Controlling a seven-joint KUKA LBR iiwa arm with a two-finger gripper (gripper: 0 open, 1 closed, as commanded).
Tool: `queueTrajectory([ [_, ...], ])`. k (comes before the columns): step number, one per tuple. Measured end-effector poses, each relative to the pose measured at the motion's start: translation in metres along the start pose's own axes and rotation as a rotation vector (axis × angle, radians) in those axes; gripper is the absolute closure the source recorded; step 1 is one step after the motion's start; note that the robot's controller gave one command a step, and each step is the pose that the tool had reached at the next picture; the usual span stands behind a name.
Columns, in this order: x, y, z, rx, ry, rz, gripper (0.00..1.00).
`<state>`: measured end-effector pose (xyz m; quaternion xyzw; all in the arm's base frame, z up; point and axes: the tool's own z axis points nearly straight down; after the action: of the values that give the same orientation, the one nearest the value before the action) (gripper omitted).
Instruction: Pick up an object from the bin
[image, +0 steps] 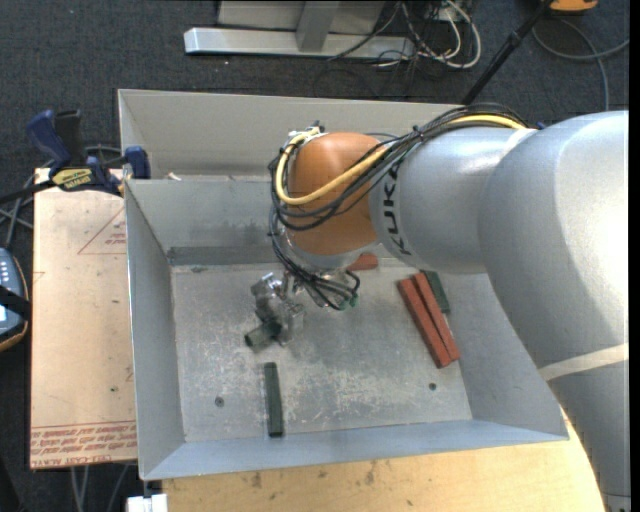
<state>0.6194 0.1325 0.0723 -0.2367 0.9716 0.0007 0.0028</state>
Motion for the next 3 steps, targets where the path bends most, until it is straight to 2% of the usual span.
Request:
queueTrajectory([
  [1,0.001,0.0,-0.002,-0.001,0.001,0.0,1.0],
  [2,0.002,0.001,-0.019,-0.002,0.006,0.001,1.0],
  [3,0.0,0.001,-0.031,-0.001,0.003,0.001,1.0],
])
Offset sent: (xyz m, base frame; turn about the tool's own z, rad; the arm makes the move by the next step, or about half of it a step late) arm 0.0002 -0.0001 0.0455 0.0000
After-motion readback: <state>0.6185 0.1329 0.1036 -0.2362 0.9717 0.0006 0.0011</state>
